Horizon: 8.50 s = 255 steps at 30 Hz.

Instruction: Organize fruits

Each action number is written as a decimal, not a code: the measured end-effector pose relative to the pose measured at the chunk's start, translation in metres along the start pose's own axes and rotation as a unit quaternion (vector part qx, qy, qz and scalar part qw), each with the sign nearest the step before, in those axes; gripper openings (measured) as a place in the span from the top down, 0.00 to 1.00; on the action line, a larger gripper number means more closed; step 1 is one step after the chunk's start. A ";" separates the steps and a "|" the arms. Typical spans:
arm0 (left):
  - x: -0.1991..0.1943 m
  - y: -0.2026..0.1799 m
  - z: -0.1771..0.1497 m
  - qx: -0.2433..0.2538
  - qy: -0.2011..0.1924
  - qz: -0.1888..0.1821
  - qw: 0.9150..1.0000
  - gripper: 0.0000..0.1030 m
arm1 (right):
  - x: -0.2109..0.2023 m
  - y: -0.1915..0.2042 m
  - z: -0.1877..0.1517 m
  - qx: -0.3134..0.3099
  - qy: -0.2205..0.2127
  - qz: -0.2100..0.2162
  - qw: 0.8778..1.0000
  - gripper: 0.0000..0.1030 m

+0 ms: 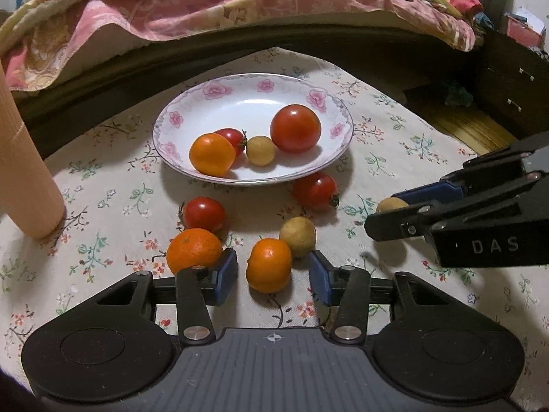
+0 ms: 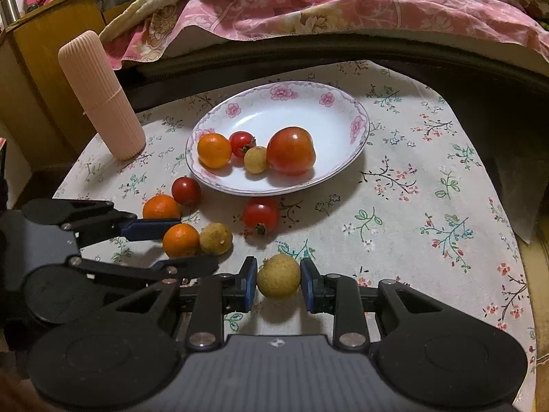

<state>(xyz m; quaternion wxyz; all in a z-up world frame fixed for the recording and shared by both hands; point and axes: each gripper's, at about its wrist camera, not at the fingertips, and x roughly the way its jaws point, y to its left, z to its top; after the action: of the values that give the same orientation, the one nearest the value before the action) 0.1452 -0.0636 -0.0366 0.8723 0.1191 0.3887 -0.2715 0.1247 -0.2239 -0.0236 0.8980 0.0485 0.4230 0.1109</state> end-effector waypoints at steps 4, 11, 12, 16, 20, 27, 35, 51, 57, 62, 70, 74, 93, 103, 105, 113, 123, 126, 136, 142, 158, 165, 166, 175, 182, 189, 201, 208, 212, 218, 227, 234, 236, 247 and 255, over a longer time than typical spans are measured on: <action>-0.003 -0.002 -0.002 0.001 0.003 0.004 1.000 0.60 | 0.001 0.001 0.001 -0.003 0.002 0.001 1.000 0.70; -0.010 -0.006 -0.004 -0.004 0.025 0.016 1.000 0.67 | 0.001 0.005 -0.001 -0.013 0.012 0.001 1.000 0.70; -0.012 -0.007 -0.005 -0.006 0.029 0.016 0.999 0.67 | 0.000 0.006 -0.002 -0.014 0.013 0.001 1.000 0.70; -0.019 -0.010 -0.010 -0.005 0.049 0.018 0.999 0.67 | -0.001 0.008 -0.002 -0.019 0.014 0.003 1.000 0.70; -0.025 -0.012 -0.014 -0.006 0.062 0.027 0.998 0.67 | 0.000 0.016 -0.004 -0.029 0.019 0.007 0.999 0.70; -0.027 -0.012 -0.014 -0.002 0.066 0.030 0.997 0.66 | 0.009 0.026 -0.009 -0.050 0.037 0.008 0.998 0.70; -0.026 -0.013 -0.013 0.007 0.065 0.034 0.997 0.65 | 0.010 0.027 -0.010 -0.059 0.037 0.006 0.998 0.70; -0.028 -0.014 -0.016 0.022 0.061 0.042 0.997 0.60 | 0.010 0.028 -0.010 -0.063 0.036 0.004 0.997 0.70; -0.029 -0.015 -0.017 0.026 0.061 0.049 0.997 0.54 | 0.010 0.028 -0.010 -0.064 0.036 0.004 0.997 0.70; -0.029 -0.015 -0.018 0.029 0.061 0.057 0.996 0.47 | 0.010 0.029 -0.011 -0.066 0.035 0.002 0.997 0.70; -0.030 -0.016 -0.017 0.029 0.061 0.056 0.996 0.49 | 0.010 0.029 -0.011 -0.066 0.035 0.002 0.997 0.70; -0.031 -0.013 -0.017 0.021 0.064 0.042 0.997 0.57 | 0.010 0.029 -0.011 -0.063 0.035 0.002 0.997 0.70; -0.032 0.000 -0.018 -0.006 0.067 0.019 0.998 0.63 | 0.004 0.023 -0.005 -0.052 0.019 -0.001 0.998 0.70; -0.027 -0.013 -0.010 -0.007 0.049 -0.007 0.999 0.53 | 0.000 0.015 -0.003 -0.039 0.016 -0.010 0.999 0.70; -0.023 -0.015 -0.009 -0.007 0.049 -0.006 0.999 0.50 | -0.001 0.014 -0.003 -0.038 0.016 -0.010 0.999 0.70; -0.014 -0.017 -0.005 -0.011 0.045 -0.006 0.999 0.61 | 0.000 0.009 -0.001 -0.031 0.016 -0.012 0.999 0.70; -0.024 -0.009 0.004 -0.025 0.029 0.003 0.999 0.62 | -0.004 0.011 0.013 -0.025 -0.006 -0.014 1.000 0.70; -0.029 -0.004 0.014 -0.033 0.013 0.008 0.999 0.62 | -0.005 0.012 0.021 -0.018 -0.016 -0.015 1.000 0.70; -0.026 0.011 0.054 -0.043 -0.030 0.019 0.998 0.62 | 0.005 0.010 0.050 0.003 -0.040 -0.025 0.999 0.70; -0.014 0.014 0.062 -0.036 -0.032 0.022 0.999 0.62 | 0.018 0.000 0.061 0.024 -0.039 -0.023 0.999 0.70; 0.017 0.028 0.074 -0.032 -0.031 0.033 0.998 0.63 | 0.054 -0.011 0.077 0.030 -0.037 -0.025 0.999 0.70; 0.026 0.032 0.080 -0.031 -0.035 0.037 0.998 0.63 | 0.062 -0.014 0.081 0.040 -0.045 -0.029 0.998 0.70; 0.027 0.033 0.081 -0.033 -0.035 0.037 0.998 0.63 | 0.062 -0.015 0.082 0.042 -0.046 -0.030 0.998 0.70; 0.032 0.036 0.087 -0.035 -0.034 0.044 0.998 0.61 | 0.058 -0.019 0.087 0.054 -0.052 -0.025 0.997 0.69; 0.032 0.035 0.087 -0.034 -0.033 0.049 0.998 0.60 | 0.057 -0.018 0.087 0.053 -0.055 -0.029 0.997 0.69; 0.028 0.035 0.086 -0.032 -0.034 0.057 0.997 0.58 | 0.055 -0.015 0.088 0.048 -0.055 -0.033 0.997 0.69; 0.014 0.031 0.083 -0.029 -0.035 0.075 0.996 0.54 | 0.045 -0.004 0.086 0.031 -0.061 -0.042 0.997 0.69; -0.010 0.026 0.073 -0.033 -0.030 0.079 0.996 0.47 | 0.027 0.006 0.078 0.024 -0.059 -0.045 0.997 0.69; -0.028 0.023 0.061 -0.033 -0.021 0.083 0.996 0.45 | 0.016 0.017 0.070 0.014 -0.051 -0.043 0.998 0.69; -0.050 0.023 0.043 -0.048 0.005 0.093 0.995 0.43 | 0.003 0.044 0.055 -0.008 -0.036 -0.046 0.998 0.69; -0.077 0.022 0.017 -0.071 0.012 0.099 0.992 0.30 | -0.020 0.059 0.028 0.013 -0.021 -0.032 0.999 0.69; -0.080 0.019 -0.002 -0.061 0.021 0.095 0.993 0.17 | -0.027 0.057 0.007 0.008 -0.004 -0.032 0.999 0.68; -0.078 0.020 -0.004 -0.060 0.024 0.093 0.994 0.17 | -0.023 0.053 0.005 0.007 0.001 -0.038 0.999 0.68; -0.061 0.027 -0.011 -0.050 0.042 0.088 0.994 0.17 | 0.004 0.038 0.010 0.010 0.007 -0.017 1.000 0.68; -0.059 0.029 -0.012 -0.053 0.044 0.078 0.995 0.17 | 0.024 0.057 0.018 -0.018 0.001 0.014 1.000 0.68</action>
<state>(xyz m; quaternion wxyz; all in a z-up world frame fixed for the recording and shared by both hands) 0.1218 -0.0128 -0.0011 0.8780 0.1146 0.4302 -0.1757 0.1443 -0.1626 -0.0199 0.8967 0.0387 0.4209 0.1314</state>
